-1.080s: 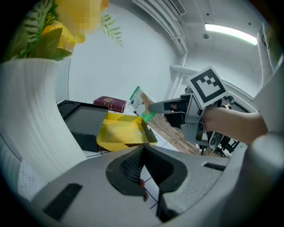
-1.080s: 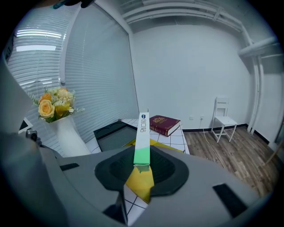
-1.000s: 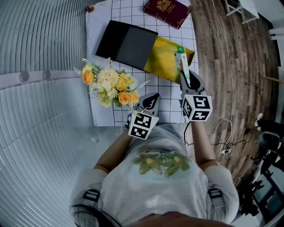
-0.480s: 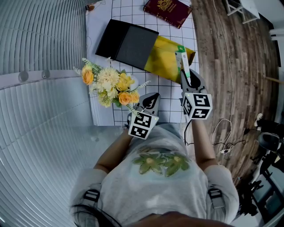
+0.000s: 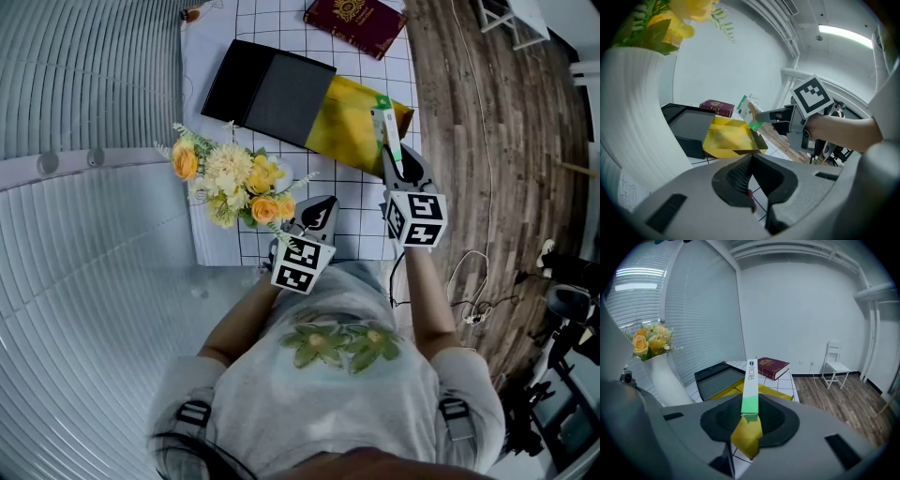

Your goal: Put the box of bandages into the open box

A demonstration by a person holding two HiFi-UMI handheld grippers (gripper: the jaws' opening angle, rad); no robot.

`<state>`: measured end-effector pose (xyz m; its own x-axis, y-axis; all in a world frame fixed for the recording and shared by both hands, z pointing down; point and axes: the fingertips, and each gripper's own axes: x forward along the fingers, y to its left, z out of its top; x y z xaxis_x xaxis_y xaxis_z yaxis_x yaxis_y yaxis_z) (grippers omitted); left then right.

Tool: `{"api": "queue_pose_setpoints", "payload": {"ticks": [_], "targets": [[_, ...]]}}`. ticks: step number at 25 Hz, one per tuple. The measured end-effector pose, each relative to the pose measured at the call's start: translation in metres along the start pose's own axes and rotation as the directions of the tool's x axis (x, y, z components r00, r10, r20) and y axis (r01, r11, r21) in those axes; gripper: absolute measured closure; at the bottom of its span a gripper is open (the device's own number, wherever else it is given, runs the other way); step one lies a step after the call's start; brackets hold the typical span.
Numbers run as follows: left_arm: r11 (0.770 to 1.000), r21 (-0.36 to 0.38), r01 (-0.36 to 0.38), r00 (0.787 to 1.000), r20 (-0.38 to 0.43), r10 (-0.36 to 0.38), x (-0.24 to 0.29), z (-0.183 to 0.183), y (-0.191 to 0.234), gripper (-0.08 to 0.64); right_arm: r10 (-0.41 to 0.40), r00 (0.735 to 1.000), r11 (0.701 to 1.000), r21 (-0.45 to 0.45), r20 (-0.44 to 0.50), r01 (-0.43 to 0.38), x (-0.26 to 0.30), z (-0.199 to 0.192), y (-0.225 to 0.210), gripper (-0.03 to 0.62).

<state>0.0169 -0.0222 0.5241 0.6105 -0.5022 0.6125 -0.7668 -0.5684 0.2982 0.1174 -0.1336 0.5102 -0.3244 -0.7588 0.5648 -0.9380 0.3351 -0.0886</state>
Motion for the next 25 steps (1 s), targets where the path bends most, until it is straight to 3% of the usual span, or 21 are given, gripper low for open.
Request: {"api": "queue_pose_setpoints", "payload": {"ticks": [25], "targets": [[1.0,-0.017,-0.004,1.0,-0.011,0.004,0.003,-0.002,0.005,0.554,-0.004,0.999,1.0,-0.009,-0.048,0.004,0.019,-0.014,-0.007,0.502]]}}
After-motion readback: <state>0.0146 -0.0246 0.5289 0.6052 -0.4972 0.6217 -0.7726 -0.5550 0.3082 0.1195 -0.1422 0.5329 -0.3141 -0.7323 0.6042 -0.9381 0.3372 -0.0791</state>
